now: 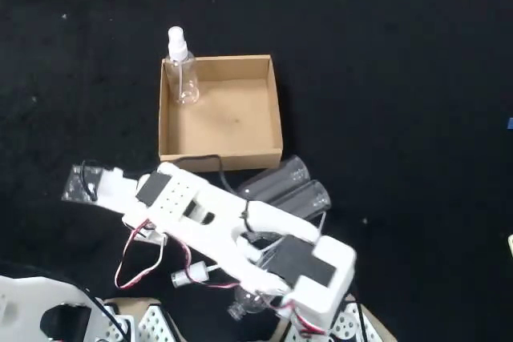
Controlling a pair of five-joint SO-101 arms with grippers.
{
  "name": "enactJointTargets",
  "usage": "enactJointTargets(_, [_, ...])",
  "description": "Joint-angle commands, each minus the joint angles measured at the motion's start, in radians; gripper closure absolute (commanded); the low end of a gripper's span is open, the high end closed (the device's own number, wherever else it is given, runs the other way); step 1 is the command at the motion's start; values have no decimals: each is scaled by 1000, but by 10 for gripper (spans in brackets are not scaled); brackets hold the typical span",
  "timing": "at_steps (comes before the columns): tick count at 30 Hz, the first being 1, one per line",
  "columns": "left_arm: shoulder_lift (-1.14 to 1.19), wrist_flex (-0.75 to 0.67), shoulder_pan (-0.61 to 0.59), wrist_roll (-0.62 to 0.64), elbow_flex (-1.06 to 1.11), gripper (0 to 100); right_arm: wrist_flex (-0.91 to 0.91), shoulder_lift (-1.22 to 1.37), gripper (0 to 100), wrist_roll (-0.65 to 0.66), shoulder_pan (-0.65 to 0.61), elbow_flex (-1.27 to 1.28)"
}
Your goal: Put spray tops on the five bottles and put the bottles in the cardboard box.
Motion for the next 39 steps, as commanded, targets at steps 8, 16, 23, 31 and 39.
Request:
enactJointTargets(8, [-275,321,124,-2,-21,970,95,-484,988,-180,9,-45])
enactJointTargets(16, [-491,192,177,106,262,970,84,-679,987,-397,103,-42])
enactJointTargets(23, [-698,55,194,114,498,970,107,-837,983,-476,164,-41])
enactJointTargets(31, [-905,26,358,359,615,970,92,-1076,983,-476,319,-44])
enactJointTargets(39, [-1218,28,719,727,720,971,-2,-1207,986,-516,565,-42])
